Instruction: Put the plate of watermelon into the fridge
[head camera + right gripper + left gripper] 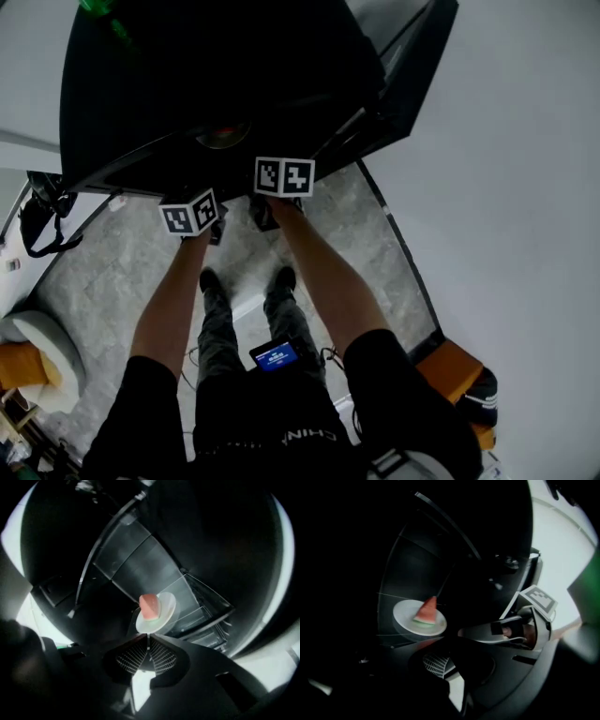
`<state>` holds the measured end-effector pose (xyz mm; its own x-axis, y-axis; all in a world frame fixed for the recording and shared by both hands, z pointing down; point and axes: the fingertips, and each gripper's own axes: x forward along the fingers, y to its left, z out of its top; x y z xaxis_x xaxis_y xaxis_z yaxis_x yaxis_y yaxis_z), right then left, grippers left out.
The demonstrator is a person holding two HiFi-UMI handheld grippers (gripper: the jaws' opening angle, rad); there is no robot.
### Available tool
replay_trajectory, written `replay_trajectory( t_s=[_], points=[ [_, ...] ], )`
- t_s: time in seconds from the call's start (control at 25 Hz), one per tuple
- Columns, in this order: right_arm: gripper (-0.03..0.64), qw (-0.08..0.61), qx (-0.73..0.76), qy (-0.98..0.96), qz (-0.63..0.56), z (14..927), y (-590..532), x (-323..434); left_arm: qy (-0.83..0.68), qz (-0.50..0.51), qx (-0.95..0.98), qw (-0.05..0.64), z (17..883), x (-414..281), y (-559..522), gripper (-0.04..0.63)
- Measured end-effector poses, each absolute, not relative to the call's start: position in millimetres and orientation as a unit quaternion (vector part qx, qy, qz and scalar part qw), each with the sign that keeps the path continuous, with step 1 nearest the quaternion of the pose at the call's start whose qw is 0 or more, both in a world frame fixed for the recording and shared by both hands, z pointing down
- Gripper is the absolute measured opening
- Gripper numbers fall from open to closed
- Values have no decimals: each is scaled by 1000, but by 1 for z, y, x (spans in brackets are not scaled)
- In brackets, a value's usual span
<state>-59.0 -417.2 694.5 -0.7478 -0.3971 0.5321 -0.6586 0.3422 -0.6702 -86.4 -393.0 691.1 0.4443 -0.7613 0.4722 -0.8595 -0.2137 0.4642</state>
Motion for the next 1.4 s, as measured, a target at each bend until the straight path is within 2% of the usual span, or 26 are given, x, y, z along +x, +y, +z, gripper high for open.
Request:
replay_trajectory(
  t_s=[0.12,0.36,0.64,0.84,1.0,1.28,1.4],
  points=[
    [28,144,319,-809,471,681,-401,-57,-495,64,795,344,676,-78,-376,14],
    [20,178,309,-803,478,657,-342,-38,-421,19,823,381,636,-63,-314,14],
    [20,122,351,-795,480,607,-319,-7,-402,-10,828,391,590,-78,-279,14],
    [20,94,374,-804,452,580,-310,-4,-390,-69,830,393,565,-88,-258,14],
    [20,89,372,-806,451,581,-296,-9,-391,-124,816,407,560,-95,-248,14],
    [20,84,374,-810,443,573,-295,-9,-384,-137,822,397,548,-97,-255,14],
    [20,92,376,-808,445,579,-288,-3,-391,-139,811,413,551,-95,-247,15]
  ],
)
